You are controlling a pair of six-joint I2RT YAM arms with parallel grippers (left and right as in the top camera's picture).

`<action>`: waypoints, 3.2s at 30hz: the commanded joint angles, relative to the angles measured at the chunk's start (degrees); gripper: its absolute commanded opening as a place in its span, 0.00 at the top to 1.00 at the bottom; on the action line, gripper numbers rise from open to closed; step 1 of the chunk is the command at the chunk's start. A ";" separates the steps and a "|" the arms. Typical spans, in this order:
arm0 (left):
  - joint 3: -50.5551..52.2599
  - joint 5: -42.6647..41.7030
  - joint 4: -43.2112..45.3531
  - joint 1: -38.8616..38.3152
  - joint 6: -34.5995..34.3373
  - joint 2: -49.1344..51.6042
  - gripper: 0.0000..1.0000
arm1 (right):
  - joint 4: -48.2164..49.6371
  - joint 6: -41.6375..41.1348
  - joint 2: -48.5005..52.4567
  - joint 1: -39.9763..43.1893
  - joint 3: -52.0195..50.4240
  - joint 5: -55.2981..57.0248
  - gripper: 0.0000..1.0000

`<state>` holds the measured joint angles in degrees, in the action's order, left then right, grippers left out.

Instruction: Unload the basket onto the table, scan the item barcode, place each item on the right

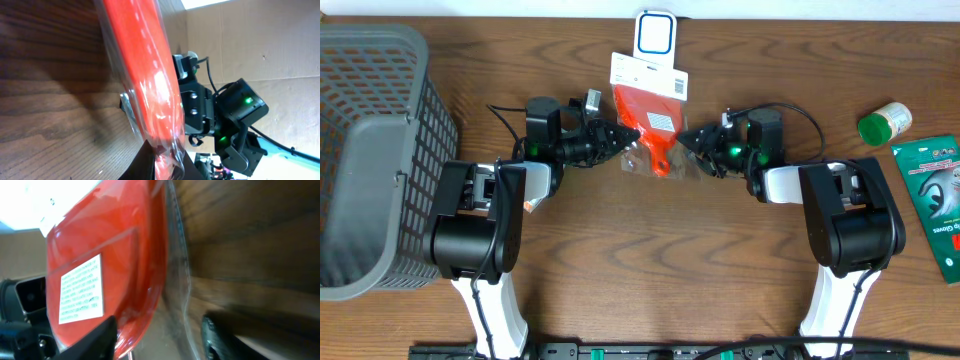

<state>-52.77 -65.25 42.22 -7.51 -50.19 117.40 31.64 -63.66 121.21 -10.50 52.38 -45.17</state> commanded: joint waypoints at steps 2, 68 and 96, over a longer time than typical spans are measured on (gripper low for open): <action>0.17 -1.25 -0.09 -0.59 -1.62 0.46 0.93 | -0.20 0.74 3.32 -1.18 -1.84 6.78 0.30; 16.79 -0.57 1.62 -2.45 -3.67 -16.74 0.93 | 2.21 -0.11 3.63 0.26 -9.64 3.65 0.24; 19.67 1.68 1.57 -6.34 -2.67 -22.34 0.93 | 33.75 -16.00 3.61 -0.09 -17.99 -1.22 0.18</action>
<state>-33.21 -64.07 43.53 -13.74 -55.07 95.83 64.62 -74.76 121.69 -10.26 35.92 -50.96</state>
